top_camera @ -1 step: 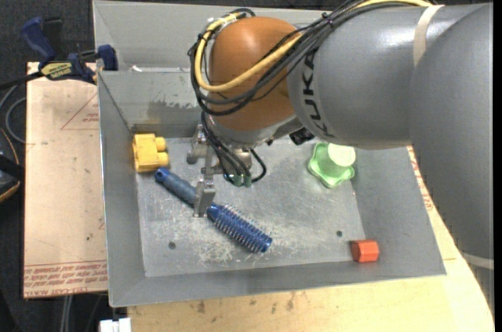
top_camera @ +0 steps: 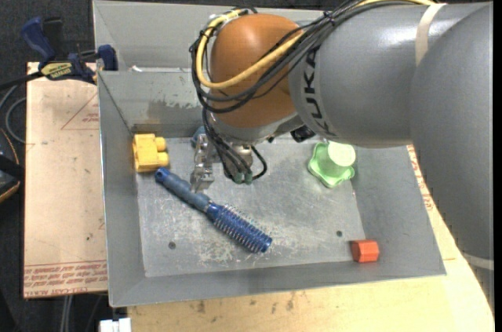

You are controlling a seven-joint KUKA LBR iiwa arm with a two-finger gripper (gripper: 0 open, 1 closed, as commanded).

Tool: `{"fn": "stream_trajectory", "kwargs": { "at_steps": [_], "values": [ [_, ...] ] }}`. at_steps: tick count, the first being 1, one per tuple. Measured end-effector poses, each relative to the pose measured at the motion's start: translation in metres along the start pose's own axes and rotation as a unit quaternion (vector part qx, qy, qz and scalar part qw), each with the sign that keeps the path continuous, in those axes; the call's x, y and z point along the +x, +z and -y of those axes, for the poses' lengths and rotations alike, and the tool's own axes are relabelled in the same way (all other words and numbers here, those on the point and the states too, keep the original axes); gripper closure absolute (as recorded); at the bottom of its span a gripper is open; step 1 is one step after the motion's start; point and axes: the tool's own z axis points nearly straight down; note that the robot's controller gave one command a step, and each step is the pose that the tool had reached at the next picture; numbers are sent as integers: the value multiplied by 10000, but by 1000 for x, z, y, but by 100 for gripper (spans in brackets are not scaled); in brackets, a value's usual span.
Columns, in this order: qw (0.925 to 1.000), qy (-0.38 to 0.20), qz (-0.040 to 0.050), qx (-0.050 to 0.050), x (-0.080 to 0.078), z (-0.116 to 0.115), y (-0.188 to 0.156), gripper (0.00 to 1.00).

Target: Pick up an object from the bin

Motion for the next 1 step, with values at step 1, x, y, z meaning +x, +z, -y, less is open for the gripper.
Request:
{"fn": "stream_trajectory", "kwargs": {
  "at_steps": [1],
  "values": [
    [10000, 2, 0, 0, 0, 0, 0, 0]
  ]
}}
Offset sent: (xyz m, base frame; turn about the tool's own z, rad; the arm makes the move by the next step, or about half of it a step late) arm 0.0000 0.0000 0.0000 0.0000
